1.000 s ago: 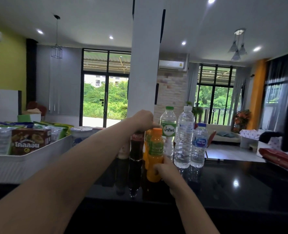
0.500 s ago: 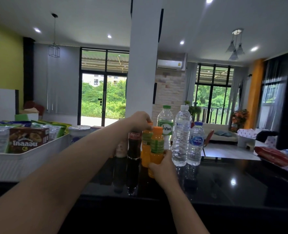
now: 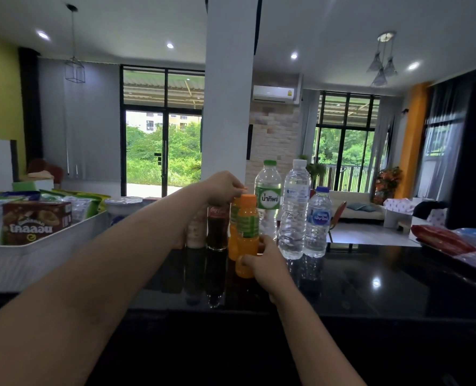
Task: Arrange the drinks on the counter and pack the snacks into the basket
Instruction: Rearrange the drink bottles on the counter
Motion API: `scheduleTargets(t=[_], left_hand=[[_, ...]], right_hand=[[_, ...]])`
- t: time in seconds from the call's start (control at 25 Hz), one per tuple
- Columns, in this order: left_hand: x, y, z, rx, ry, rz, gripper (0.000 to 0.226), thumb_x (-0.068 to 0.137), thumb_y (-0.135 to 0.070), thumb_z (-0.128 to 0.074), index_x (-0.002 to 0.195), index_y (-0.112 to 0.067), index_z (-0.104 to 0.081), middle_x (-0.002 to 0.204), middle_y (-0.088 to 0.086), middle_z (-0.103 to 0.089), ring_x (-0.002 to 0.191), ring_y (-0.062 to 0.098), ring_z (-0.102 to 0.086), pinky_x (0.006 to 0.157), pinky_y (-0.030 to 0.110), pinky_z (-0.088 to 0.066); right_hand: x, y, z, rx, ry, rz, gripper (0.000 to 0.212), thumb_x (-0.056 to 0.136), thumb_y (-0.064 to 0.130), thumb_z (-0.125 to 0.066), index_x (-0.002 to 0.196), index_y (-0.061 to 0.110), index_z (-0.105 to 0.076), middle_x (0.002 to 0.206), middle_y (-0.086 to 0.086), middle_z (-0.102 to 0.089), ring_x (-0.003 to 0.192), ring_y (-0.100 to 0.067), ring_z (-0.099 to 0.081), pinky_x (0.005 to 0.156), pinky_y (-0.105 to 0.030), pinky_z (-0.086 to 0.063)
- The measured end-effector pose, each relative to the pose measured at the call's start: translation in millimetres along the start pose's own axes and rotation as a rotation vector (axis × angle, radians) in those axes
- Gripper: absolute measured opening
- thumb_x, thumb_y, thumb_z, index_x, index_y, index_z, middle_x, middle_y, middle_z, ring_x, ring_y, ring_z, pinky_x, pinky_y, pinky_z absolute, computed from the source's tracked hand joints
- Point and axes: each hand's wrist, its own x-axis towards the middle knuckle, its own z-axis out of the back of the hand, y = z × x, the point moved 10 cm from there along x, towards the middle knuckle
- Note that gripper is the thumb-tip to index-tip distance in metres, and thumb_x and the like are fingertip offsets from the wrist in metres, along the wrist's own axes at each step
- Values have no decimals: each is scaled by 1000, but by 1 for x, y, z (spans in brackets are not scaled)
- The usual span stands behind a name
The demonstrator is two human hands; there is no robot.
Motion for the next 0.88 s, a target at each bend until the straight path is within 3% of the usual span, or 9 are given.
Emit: scheduleTargets(t=[0.2, 0.36, 0.48, 0.6, 0.76, 0.88], left_hand=[[-17, 0, 6, -94, -82, -21, 29, 92, -17, -59, 118, -4, -63, 103, 11, -69, 89, 25, -68, 80, 35, -58], [-33, 3, 15, 18, -140, -76, 37, 91, -19, -59, 127, -8, -57, 125, 9, -62, 104, 19, -60, 86, 27, -46], [-40, 22, 39, 91, -224, -107, 36, 92, -22, -56, 127, -14, -58, 127, 4, -61, 104, 13, -56, 86, 26, -41], [-44, 58, 77, 167, -327, -26, 33, 94, -23, -51, 127, -18, -57, 126, 1, -62, 109, 16, -57, 91, 34, -47], [-34, 86, 75, 288, -234, 30, 40, 95, -20, -50, 134, -17, -49, 135, 3, -55, 120, 21, -52, 98, 38, -44], [-16, 91, 54, 310, -138, 27, 49, 94, -17, -50, 141, -16, -40, 141, 6, -49, 123, 22, -50, 100, 37, -44]], right_hand=[[0, 0, 0, -68, -25, 19, 62, 81, 15, -74, 134, 22, -43, 124, 2, -56, 106, -19, -58, 81, -30, -49], [-7, 9, 1, -76, -49, 39, 66, 80, 16, -76, 135, 22, -40, 127, 1, -55, 107, -16, -56, 87, -36, -51], [-24, 46, 23, -128, -315, 299, 54, 83, 19, -71, 130, 23, -46, 119, 7, -51, 110, -14, -51, 87, -38, -53], [-31, 116, 37, -223, -520, 611, 38, 85, 23, -66, 120, 23, -52, 111, 12, -48, 110, -10, -46, 84, -26, -43], [15, 202, 11, -488, -509, 727, 31, 87, 21, -60, 118, 20, -58, 119, 2, -58, 112, -13, -46, 85, -21, -32], [74, 218, -21, -804, -416, 643, 25, 91, 24, -58, 114, 17, -62, 113, -2, -62, 107, -20, -53, 86, -31, -44]])
